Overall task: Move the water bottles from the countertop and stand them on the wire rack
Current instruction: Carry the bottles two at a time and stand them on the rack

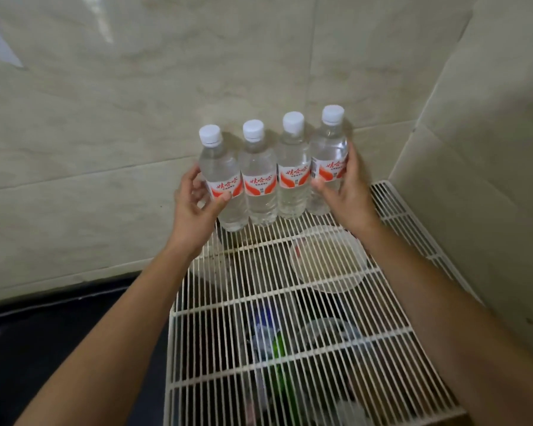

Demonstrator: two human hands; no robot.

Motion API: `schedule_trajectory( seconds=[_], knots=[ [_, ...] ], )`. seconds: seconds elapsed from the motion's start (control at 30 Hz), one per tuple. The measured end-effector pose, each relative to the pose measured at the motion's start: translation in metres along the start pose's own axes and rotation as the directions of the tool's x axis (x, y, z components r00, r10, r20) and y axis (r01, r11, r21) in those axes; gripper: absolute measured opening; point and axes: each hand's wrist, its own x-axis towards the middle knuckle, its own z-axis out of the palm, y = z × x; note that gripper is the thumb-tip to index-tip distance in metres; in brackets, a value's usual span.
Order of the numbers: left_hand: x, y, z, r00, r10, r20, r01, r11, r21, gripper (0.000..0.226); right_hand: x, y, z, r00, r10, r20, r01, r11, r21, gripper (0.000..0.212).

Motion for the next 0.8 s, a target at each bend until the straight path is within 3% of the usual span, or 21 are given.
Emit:
schedule_trajectory(
  seconds=[0.07, 0.2, 0.57, 0.67, 0.8],
  knots=[
    [0.001, -0.005, -0.004, 1.0, 0.001, 0.022, -0.003, 0.994, 0.109, 0.077, 0.007, 0.005, -0.008, 0.998, -0.024, 0.051, 0.028, 0.997, -0.073, 0.096],
    [0.005, -0.007, -0.006, 0.998, -0.026, 0.055, 0.02, 0.994, 0.104, 0.074, 0.008, 0.018, -0.009, 0.989, -0.006, 0.149, 0.032, 0.984, -0.177, 0.109],
    [-0.004, 0.0, -0.001, 0.998, -0.037, 0.041, 0.031, 0.99, 0.138, 0.071, 0.006, 0.009, -0.006, 0.991, 0.083, 0.102, -0.05, 0.955, -0.293, 0.116],
    [-0.014, 0.008, -0.003, 0.999, -0.035, -0.005, 0.035, 0.949, 0.312, 0.073, 0.0, 0.002, -0.009, 0.995, 0.094, 0.04, -0.073, 0.928, -0.366, 0.125],
    [-0.062, 0.013, -0.015, 0.982, 0.146, -0.122, -0.047, 0.808, 0.587, 0.069, -0.034, -0.008, 0.004, 0.997, -0.041, -0.071, 0.015, 0.942, -0.335, 0.12]
  ],
)
